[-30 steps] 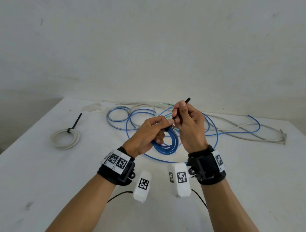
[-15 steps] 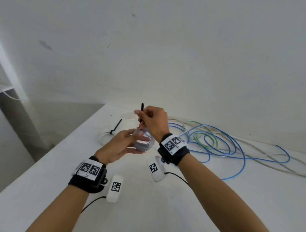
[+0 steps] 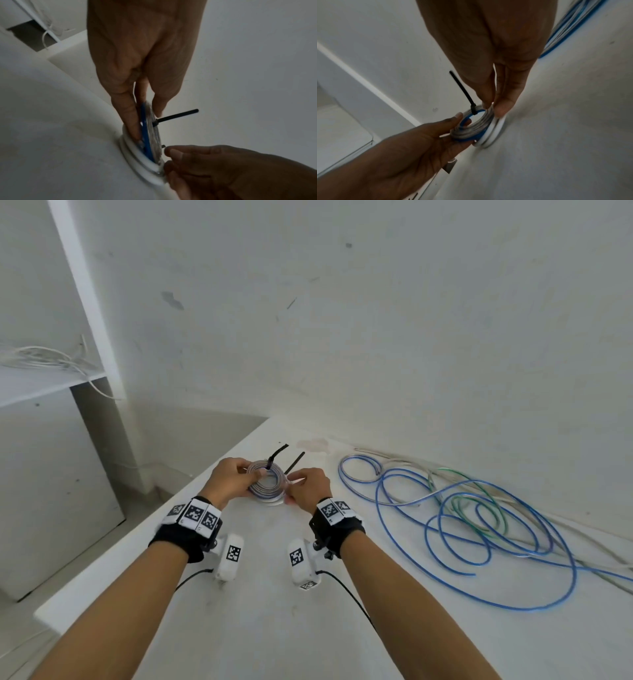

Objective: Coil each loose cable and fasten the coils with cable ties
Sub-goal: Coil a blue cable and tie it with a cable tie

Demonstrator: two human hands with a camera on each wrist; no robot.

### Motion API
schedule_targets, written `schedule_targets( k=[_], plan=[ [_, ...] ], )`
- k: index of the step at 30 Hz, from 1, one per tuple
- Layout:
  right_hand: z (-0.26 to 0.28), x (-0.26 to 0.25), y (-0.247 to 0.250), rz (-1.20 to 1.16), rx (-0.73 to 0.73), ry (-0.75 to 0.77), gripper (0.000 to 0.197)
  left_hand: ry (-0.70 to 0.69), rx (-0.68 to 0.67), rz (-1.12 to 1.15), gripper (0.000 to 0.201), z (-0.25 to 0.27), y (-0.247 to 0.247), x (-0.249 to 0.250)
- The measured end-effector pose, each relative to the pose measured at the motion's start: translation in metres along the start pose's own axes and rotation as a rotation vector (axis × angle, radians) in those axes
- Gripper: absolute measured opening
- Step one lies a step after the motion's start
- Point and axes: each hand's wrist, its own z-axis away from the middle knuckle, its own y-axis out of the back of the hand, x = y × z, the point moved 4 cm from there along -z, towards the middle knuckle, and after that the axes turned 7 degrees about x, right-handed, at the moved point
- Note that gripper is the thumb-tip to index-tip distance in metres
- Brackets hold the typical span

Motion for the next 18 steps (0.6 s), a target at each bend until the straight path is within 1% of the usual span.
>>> schedule_targets(
  k=[1, 3, 5, 7, 10, 12, 15, 18],
  plan=[
    [0.0, 0.0, -0.002, 0.025, 0.003, 0.024, 0.014, -0.032, 0.025, -0.097, 0.02, -0.002, 0.002, -0.002],
    [0.001, 0.0, -0.007, 0.102, -0.013, 0.07, 0.019, -0.065, 0.031, -0.296, 0.031, -0.008, 0.004, -0.008],
    [0.002, 0.001, -0.01, 0.131, -0.028, 0.092, 0.023, -0.059, 0.059, -0.446, 0.026, -0.005, 0.005, -0.003],
    [0.003, 0.0, -0.012, 0.175, -0.026, 0.119, 0.026, -0.044, 0.125, -0.553, 0.029, -0.001, 0.008, 0.006],
    [0.007, -0.005, -0.013, 0.297, -0.025, 0.192, 0.029, 0.004, 0.16, -0.602, 0.016, 0.002, 0.01, 0.012],
    [0.01, -0.007, -0.014, 0.338, -0.044, 0.229, 0.03, 0.009, 0.165, -0.627, 0.013, 0.006, 0.011, 0.013],
    [0.014, -0.007, -0.008, 0.33, -0.055, 0.213, 0.04, -0.003, 0.185, -0.702, 0.021, 0.011, 0.013, 0.016],
    [0.012, -0.001, 0.011, 0.336, -0.036, 0.204, 0.04, -0.108, 0.301, -0.778, 0.028, 0.024, 0.009, 0.031]
  ],
)
